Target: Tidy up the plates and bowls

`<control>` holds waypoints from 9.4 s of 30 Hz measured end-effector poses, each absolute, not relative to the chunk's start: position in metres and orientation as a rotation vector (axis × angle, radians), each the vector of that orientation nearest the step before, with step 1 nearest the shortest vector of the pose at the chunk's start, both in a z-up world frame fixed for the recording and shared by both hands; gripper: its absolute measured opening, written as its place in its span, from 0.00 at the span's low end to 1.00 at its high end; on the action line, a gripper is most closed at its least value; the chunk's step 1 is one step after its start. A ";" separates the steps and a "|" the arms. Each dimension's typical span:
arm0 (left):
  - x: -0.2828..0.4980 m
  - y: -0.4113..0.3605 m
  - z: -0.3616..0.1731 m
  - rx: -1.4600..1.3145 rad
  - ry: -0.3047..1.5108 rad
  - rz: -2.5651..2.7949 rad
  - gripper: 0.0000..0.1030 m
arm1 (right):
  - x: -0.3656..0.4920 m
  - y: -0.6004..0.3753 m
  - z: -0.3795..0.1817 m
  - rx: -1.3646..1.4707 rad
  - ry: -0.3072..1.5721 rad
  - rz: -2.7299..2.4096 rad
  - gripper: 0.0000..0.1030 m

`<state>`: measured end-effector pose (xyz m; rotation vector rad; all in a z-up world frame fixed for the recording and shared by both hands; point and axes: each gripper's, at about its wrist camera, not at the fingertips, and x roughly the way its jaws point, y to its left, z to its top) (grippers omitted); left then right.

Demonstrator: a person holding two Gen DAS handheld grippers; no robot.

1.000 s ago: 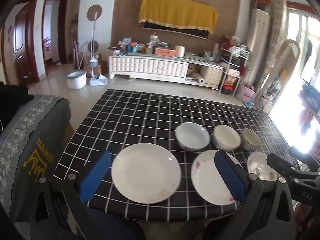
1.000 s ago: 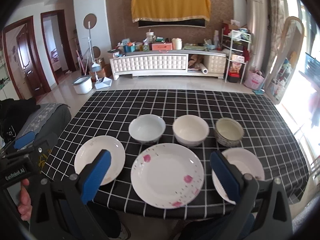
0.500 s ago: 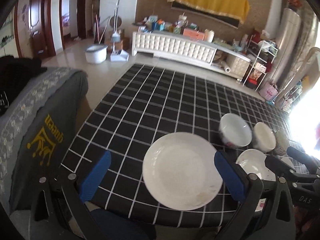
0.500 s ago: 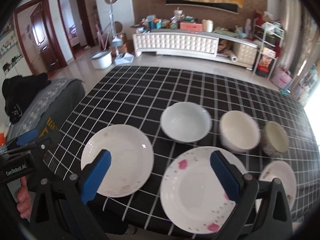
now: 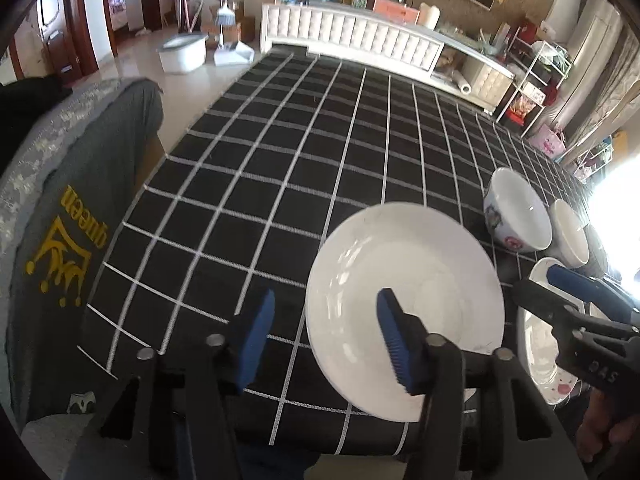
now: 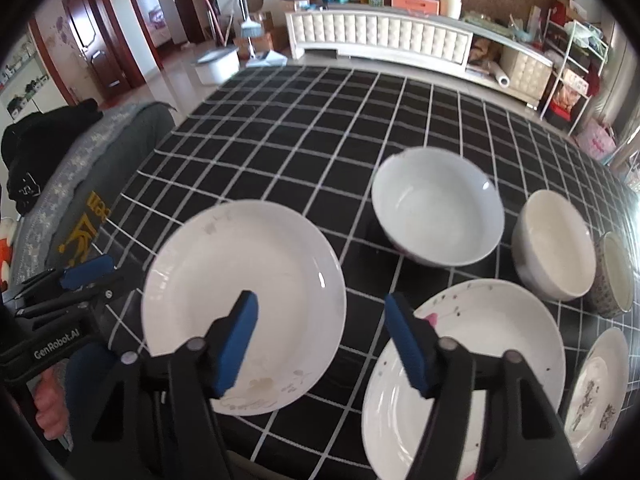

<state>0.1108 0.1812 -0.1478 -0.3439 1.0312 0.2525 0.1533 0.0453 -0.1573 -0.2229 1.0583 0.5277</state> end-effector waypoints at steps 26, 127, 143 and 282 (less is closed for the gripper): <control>0.127 0.191 -0.189 -0.379 1.169 0.213 0.09 | 0.170 0.042 -0.207 -0.207 1.204 0.492 0.20; 0.181 -0.007 -0.191 -0.215 1.193 -0.097 0.10 | 0.160 -0.166 -0.187 -0.036 1.087 0.270 0.34; 0.177 -0.004 -0.193 -0.242 1.205 -0.105 0.09 | 0.151 -0.173 -0.193 0.013 1.141 0.236 0.13; 0.115 -0.096 -0.040 -0.036 0.872 -0.180 0.42 | 0.093 -0.222 -0.076 0.089 0.842 0.189 0.72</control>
